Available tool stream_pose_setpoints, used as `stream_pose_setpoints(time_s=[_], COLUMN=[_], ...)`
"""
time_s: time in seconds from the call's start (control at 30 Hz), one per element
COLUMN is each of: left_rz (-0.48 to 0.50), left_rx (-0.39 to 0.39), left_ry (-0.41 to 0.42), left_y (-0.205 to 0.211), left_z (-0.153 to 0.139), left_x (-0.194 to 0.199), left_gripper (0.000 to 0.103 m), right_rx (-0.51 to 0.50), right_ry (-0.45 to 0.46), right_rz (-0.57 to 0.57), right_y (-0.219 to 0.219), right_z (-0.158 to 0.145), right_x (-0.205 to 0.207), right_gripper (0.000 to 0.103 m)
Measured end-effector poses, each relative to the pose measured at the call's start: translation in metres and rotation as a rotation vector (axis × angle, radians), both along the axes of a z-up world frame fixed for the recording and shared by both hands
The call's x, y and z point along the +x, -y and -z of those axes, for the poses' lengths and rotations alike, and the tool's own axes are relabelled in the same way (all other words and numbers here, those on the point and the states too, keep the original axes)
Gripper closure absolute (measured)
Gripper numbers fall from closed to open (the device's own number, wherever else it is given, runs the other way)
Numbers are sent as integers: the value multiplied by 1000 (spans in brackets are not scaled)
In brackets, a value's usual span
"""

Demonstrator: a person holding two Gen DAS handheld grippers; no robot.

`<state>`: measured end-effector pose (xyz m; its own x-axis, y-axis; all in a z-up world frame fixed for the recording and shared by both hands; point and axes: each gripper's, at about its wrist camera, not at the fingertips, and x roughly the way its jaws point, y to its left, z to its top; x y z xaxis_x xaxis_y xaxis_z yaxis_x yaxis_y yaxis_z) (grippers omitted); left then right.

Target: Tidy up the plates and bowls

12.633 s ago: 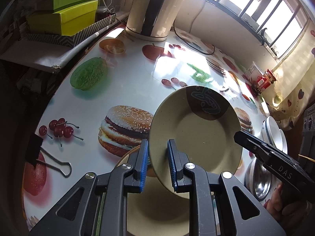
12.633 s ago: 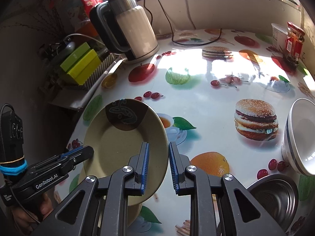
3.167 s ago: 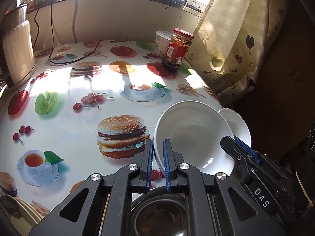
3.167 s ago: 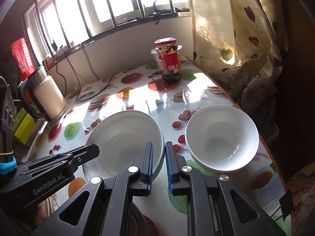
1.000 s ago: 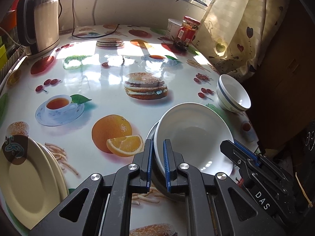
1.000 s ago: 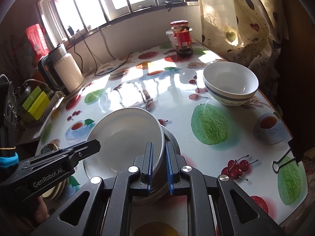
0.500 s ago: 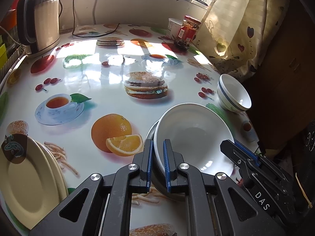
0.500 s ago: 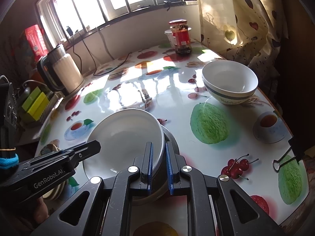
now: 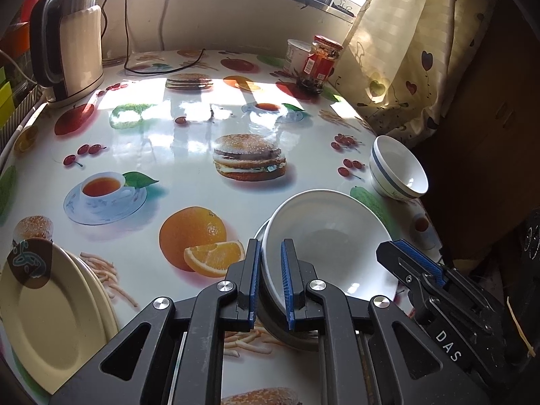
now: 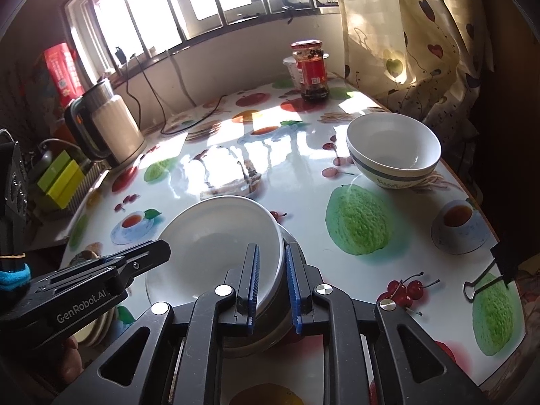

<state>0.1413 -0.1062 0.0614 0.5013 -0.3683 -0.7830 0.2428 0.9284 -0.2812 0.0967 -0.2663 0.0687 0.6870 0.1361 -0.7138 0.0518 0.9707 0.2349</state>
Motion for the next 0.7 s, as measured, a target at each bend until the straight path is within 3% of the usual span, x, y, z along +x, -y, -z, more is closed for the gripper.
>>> stream_pose_setpoints(time_s=[0.53, 0.6, 0.7], left_rz=[27, 34, 44], left_rx=[34, 35, 32], left_ry=[63, 70, 74], left_y=[17, 21, 27], left_z=[-17, -20, -22], left_x=[9, 10, 12], left_gripper=[86, 79, 70], right_rx=[-3, -4, -10], right_ry=[23, 31, 33], right_rz=[32, 40, 55], right_y=[15, 19, 25], right_z=[-12, -14, -17], right_x=[5, 5, 6], right_gripper=[76, 70, 69])
